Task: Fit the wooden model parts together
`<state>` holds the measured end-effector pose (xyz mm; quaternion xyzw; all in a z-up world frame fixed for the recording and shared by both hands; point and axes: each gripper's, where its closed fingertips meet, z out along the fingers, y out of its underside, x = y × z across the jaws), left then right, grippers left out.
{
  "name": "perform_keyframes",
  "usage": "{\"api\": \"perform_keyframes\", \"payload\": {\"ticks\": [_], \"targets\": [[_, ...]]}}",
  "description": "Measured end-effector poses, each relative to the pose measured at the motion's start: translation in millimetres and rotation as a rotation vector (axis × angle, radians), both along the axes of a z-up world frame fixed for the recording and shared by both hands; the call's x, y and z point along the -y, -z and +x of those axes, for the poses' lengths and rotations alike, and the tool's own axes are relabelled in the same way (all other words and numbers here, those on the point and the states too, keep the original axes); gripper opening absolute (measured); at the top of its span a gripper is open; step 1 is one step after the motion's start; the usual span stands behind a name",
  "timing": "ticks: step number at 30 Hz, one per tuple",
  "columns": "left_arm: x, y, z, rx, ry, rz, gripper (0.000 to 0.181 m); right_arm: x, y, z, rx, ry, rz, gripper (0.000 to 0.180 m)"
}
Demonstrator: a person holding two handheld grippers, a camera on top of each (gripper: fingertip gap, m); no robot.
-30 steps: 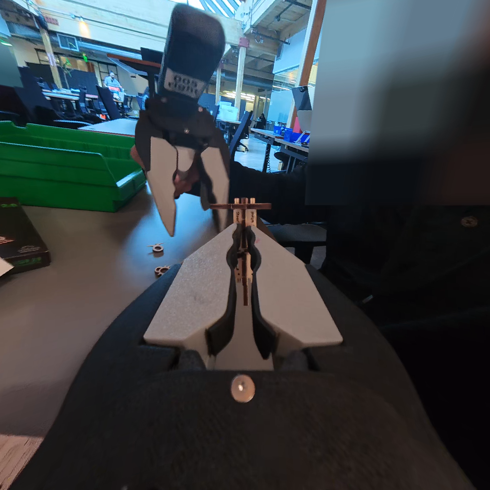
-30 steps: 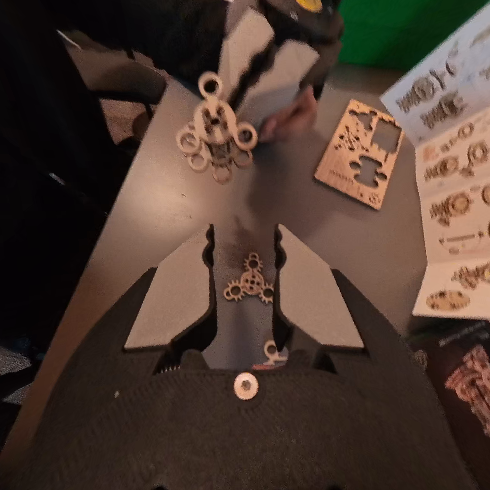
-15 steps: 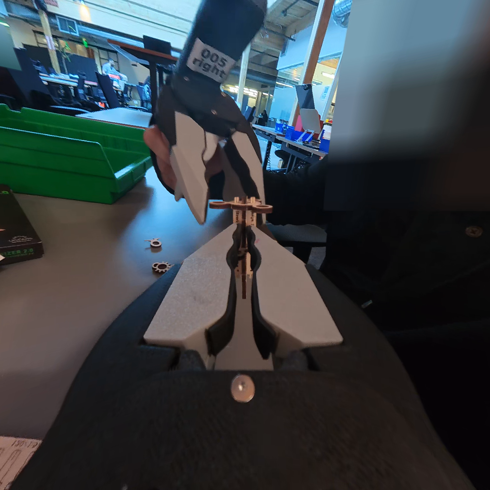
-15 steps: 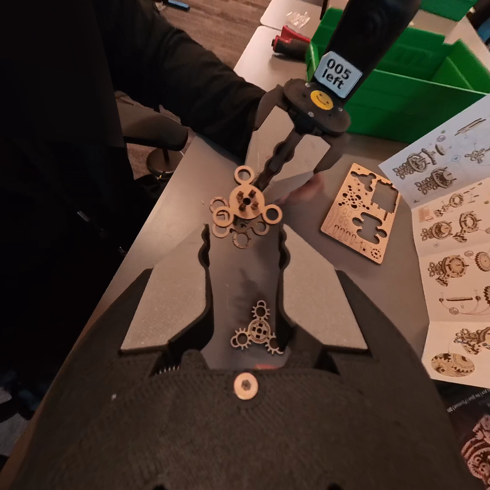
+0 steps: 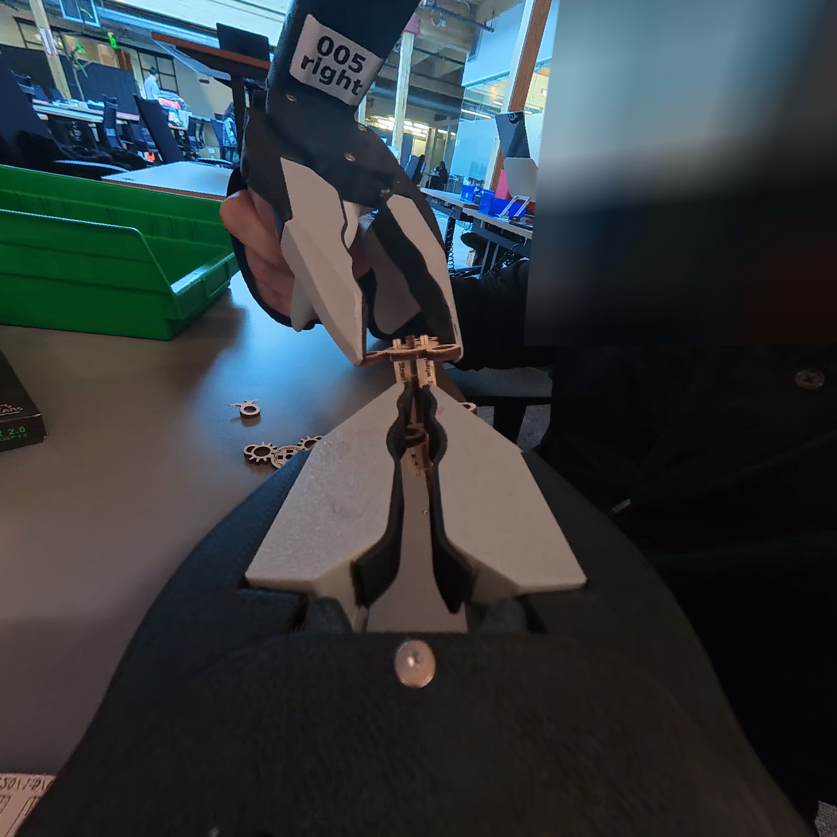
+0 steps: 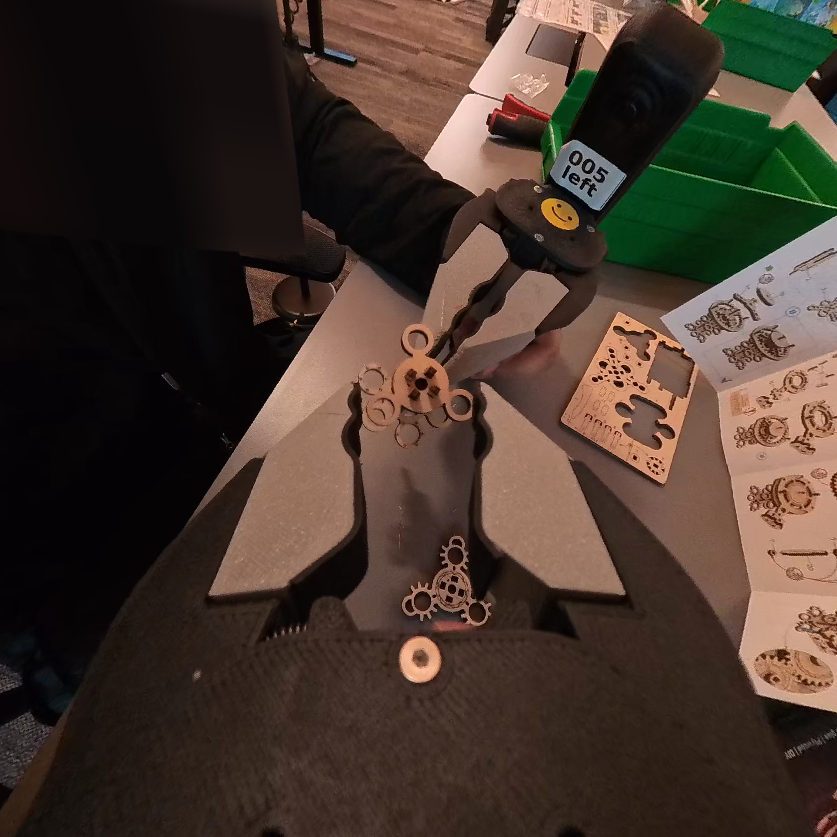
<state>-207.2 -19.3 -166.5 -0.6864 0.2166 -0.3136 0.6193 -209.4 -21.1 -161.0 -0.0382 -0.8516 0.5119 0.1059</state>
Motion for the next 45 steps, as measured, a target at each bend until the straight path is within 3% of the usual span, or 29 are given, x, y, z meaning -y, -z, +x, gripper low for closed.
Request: {"api": "perform_keyframes", "payload": {"ticks": [8,12,29,37,45], "targets": [[-2.7,0.0,-4.1,0.02,-0.021,-0.015,0.001,-3.9,0.5,-4.2,0.023,0.019,-0.016,0.044],[-0.4,-1.7,-2.4,0.03,-0.002,-0.008,0.0,-4.5,5.5,0.0,0.05,-0.005,0.0,0.056],[0.1,-0.7,2.7,0.048,0.03,-0.03,0.0,2.3,3.6,1.7,0.008,-0.02,-0.007,0.047],[-5.5,-3.2,-8.1,0.086,-0.037,-0.032,0.002,-4.2,6.1,-8.1,0.049,0.039,-0.016,0.047],[-10.3,2.4,-29.7,-0.001,-0.189,-0.051,0.013,-17.7,20.2,-26.3,0.077,0.147,0.04,0.047]]}}
